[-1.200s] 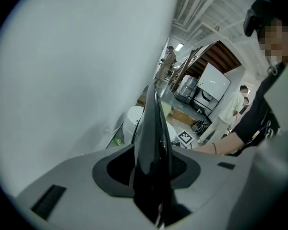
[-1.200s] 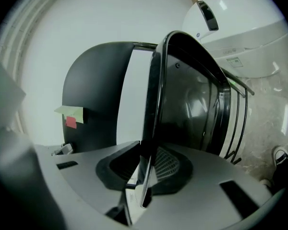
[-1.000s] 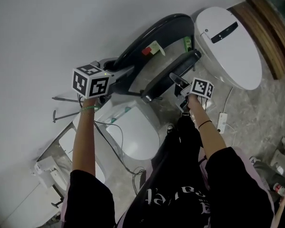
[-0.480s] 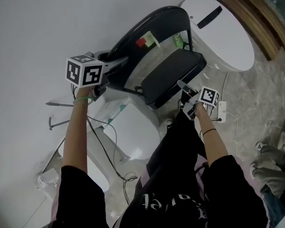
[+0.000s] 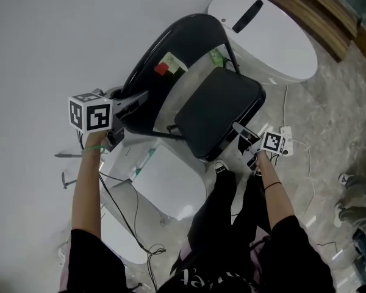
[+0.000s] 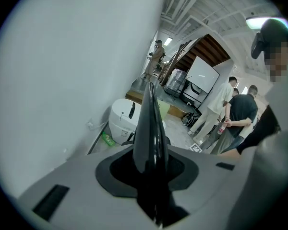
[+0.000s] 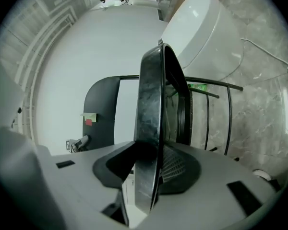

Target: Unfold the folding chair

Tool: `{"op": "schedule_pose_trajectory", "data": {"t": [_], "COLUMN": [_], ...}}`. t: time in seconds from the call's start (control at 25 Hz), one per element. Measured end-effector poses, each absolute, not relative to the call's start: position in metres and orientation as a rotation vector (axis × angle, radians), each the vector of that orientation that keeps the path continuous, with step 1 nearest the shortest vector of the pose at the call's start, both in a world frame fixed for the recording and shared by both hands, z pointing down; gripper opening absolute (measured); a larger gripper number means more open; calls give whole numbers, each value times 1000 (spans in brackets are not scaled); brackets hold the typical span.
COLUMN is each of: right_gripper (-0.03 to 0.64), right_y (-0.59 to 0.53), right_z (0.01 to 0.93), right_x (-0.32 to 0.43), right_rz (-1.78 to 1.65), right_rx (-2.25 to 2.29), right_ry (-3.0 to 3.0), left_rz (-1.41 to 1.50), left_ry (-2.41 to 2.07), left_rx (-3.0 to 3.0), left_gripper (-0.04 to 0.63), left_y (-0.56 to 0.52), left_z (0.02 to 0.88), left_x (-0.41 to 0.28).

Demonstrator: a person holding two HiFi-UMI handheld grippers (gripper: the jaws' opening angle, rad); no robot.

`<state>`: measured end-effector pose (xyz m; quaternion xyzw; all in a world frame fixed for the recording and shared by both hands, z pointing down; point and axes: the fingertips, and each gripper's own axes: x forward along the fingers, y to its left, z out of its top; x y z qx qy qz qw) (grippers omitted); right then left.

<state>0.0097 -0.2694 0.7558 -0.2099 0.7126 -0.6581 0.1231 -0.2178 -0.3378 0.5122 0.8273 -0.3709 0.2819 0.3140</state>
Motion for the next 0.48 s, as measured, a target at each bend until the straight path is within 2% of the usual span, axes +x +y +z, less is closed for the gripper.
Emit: {"op": "schedule_pose_trajectory", "data": {"t": [0.16, 0.36, 0.48], "right_gripper": [126, 126, 126], "right_y": [-258, -268, -254], "right_z": [760, 737, 748], "right_x": [32, 20, 41], "right_rz": [-1945, -1915, -1988], "right_rx": [-675, -620, -696], "right_ry": [2116, 2045, 2056], "left_rz": [774, 833, 828], "left_ry": [-892, -914, -902], "left_rx": [2184, 2159, 2125], "left_gripper": [91, 74, 74], "left_y": [-319, -321, -303], "left_z": [505, 505, 513], "left_x": [-187, -194, -184]}}
